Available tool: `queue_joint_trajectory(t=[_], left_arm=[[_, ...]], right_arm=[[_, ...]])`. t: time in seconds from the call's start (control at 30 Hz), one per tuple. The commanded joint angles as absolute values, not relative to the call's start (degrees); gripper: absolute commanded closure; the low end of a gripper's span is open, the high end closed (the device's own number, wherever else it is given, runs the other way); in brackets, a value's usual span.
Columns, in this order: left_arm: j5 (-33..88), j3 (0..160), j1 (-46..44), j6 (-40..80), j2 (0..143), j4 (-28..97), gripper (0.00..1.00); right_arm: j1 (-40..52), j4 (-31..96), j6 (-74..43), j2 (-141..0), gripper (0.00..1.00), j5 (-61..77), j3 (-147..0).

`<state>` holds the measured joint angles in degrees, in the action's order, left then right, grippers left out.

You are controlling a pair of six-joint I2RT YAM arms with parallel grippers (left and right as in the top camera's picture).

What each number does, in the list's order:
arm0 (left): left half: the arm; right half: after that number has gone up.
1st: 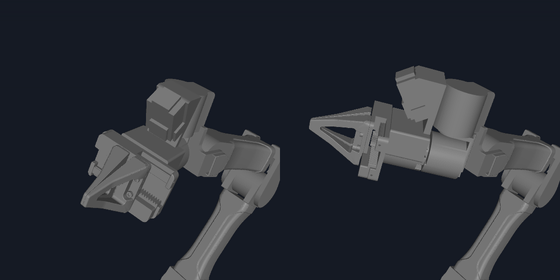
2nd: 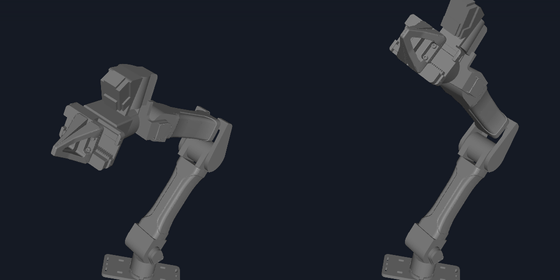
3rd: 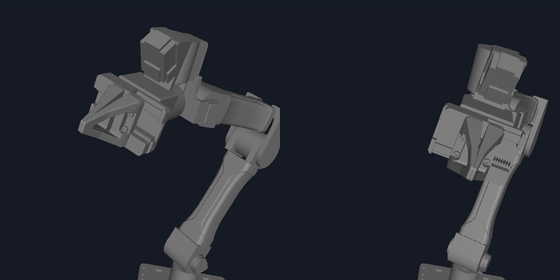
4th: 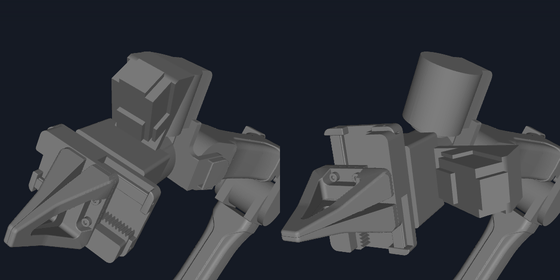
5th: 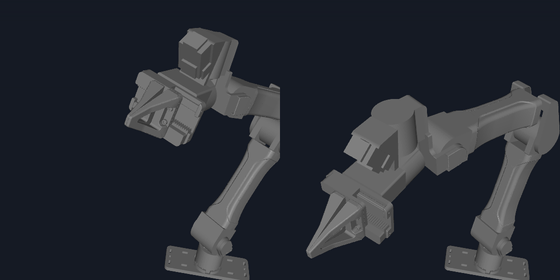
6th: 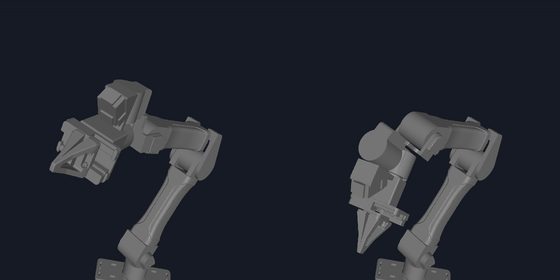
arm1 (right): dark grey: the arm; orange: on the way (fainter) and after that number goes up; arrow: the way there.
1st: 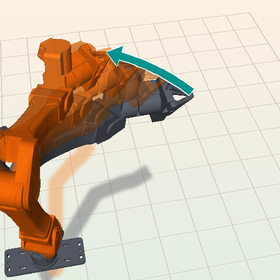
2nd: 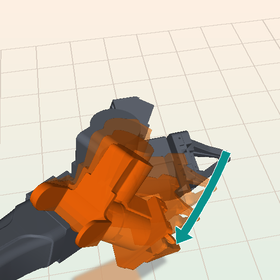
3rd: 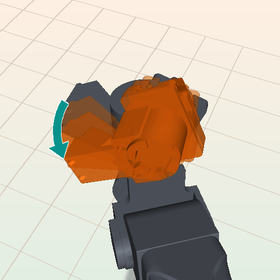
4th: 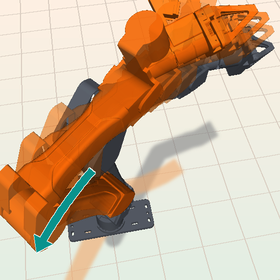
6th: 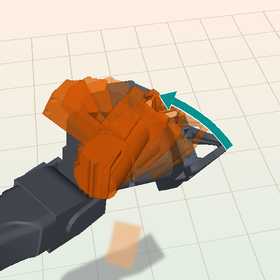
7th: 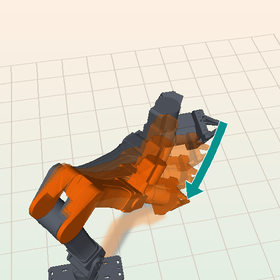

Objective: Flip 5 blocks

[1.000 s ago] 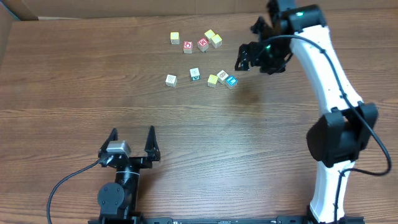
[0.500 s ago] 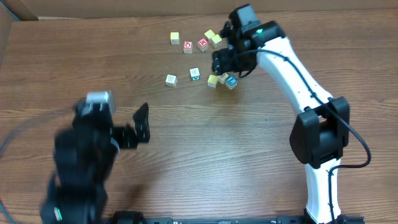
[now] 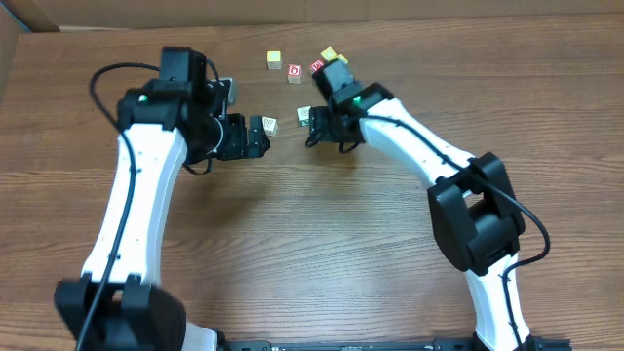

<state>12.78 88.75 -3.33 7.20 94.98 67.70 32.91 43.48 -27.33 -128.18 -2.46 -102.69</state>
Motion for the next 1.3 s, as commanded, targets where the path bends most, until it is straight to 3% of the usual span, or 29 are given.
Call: queue_joint_trajectory(t=[0.0,0.17,0.43,0.7,0.97,1.07,1.17,1.27], left_arm=[[14.3,90.6,-3.0,5.9,96.5,65.6,0.0],[11.0,90.6,-3.0,6.3,97.4,60.7,0.0],[2.2,90.5,-3.0,9.5,97.8,56.2,0.01],[2.1,90.4,-3.0,10.5,100.7,54.0,0.0],[1.8,90.4,-3.0,10.4,105.3,54.0,0.0],[-0.6,90.4,-2.9,10.7,106.8,53.6,0.0],[-3.7,90.4,-2.5,15.6,107.4,52.2,0.0],[-3.3,90.4,-1.2,21.6,107.4,50.5,0.0]], right_arm=[[34.8,40.3,-31.8,-128.4,0.26,-10.2,-101.1],[35.7,34.4,-32.6,-128.4,0.32,-10.5,-98.5],[35.6,32.6,-37.4,-128.4,0.32,-12.0,-97.5],[35.6,29.8,-38.0,-130.1,0.29,-14.4,-96.6],[35.4,26.7,-31.9,-130.9,0.25,-14.3,-96.9],[35.4,27.5,-27.3,-129.2,0.32,-9.9,-98.4],[35.3,29.5,-25.0,-126.5,0.35,-7.8,-100.6],[34.9,31.5,-21.7,-125.1,0.31,-7.6,-103.1]])
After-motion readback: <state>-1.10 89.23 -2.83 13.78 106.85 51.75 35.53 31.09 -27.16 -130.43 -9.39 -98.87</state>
